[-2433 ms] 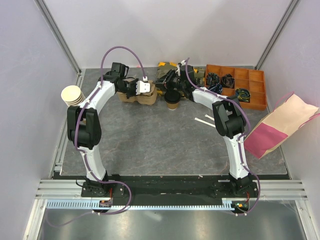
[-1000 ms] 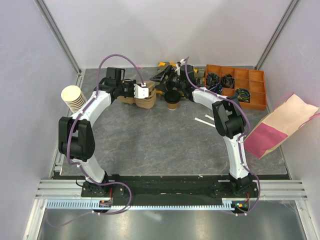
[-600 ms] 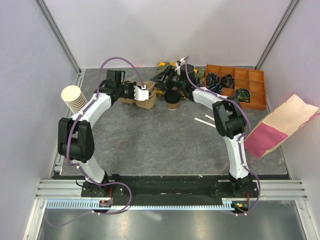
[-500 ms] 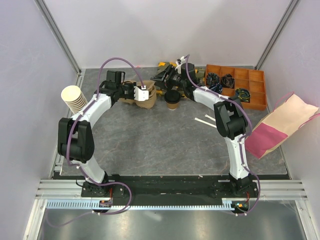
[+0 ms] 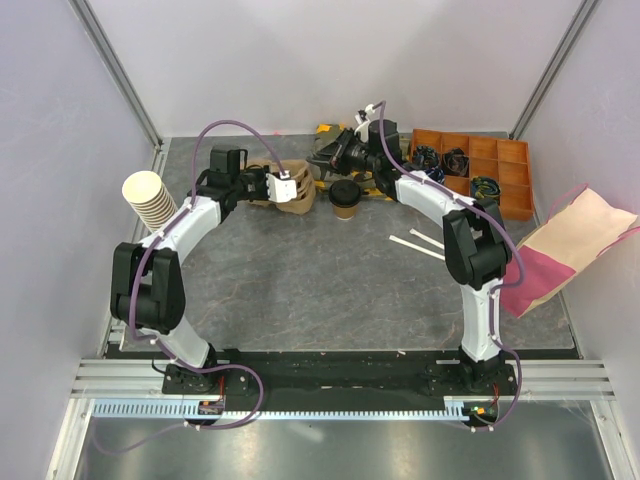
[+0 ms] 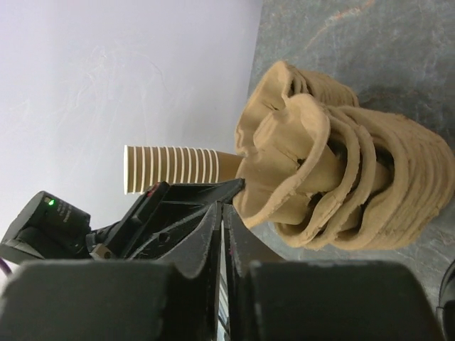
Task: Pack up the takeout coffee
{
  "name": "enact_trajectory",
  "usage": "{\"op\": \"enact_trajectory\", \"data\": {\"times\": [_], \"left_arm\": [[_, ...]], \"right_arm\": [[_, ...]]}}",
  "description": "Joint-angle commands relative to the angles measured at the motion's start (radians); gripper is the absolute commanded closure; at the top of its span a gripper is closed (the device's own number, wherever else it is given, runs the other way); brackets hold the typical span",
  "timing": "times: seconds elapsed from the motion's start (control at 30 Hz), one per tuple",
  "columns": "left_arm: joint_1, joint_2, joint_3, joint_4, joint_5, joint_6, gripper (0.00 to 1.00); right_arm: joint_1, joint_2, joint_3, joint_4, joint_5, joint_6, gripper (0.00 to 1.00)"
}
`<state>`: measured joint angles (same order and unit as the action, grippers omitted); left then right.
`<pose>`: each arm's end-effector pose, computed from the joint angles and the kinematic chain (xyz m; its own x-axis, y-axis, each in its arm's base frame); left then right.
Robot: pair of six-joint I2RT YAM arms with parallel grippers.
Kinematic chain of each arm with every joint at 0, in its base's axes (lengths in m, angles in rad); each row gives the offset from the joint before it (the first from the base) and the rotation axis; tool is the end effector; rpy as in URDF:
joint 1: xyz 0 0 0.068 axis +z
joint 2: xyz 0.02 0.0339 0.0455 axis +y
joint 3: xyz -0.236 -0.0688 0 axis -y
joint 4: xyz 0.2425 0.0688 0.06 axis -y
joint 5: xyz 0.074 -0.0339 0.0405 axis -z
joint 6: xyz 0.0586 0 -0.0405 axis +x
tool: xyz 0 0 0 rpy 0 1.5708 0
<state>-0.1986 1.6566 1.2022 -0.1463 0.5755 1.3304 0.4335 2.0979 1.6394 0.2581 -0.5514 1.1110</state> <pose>0.3722 -0.1074 0.2265 0.4563 0.7393 -0.4952 0.6824 0.0664 0.7280 0.4446 0.2396 0.2393 -0.8183 0.4624 -0.3414 -0.2036 0.3223 0.9245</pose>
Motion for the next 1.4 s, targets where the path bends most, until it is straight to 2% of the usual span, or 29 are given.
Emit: {"op": "enact_trajectory", "data": {"times": [0.0, 0.2, 0.4, 0.6, 0.77, 0.97, 1.1, 1.3, 1.37], "left_arm": [[-0.002, -0.061, -0.047, 0.126, -0.006, -0.085, 0.98], [-0.002, -0.078, -0.088, 0.227, -0.023, -0.200, 0.98], [-0.002, -0.103, -0.121, 0.309, -0.014, -0.252, 0.98], [-0.001, -0.152, -0.132, 0.372, -0.023, -0.318, 0.98], [-0.001, -0.234, -0.142, 0.380, -0.029, -0.320, 0.98], [-0.001, -0.346, -0.159, 0.308, -0.028, -0.252, 0.98], [-0.005, -0.469, -0.176, 0.153, 0.015, -0.217, 0.98], [-0.062, -0.687, -0.351, -0.125, -0.011, -0.110, 0.98], [-0.099, -0.768, -0.444, -0.148, -0.032, -0.096, 0.98]], "right_arm": [[0.027, -0.030, -0.029, -0.059, 0.004, -0.046, 0.92], [0.043, -0.032, -0.069, -0.065, 0.011, -0.050, 0.94], [0.053, -0.013, -0.067, -0.095, 0.025, -0.069, 0.94], [0.056, 0.005, -0.052, -0.106, 0.038, -0.088, 0.92], [0.054, -0.035, -0.029, -0.114, 0.034, -0.134, 0.86], [0.050, -0.091, 0.019, -0.170, 0.016, -0.207, 0.77], [0.042, -0.147, 0.037, -0.215, 0.005, -0.259, 0.72], [0.030, -0.285, 0.030, -0.338, 0.015, -0.390, 0.63], [0.025, -0.343, 0.017, -0.397, 0.019, -0.463, 0.62]]}}
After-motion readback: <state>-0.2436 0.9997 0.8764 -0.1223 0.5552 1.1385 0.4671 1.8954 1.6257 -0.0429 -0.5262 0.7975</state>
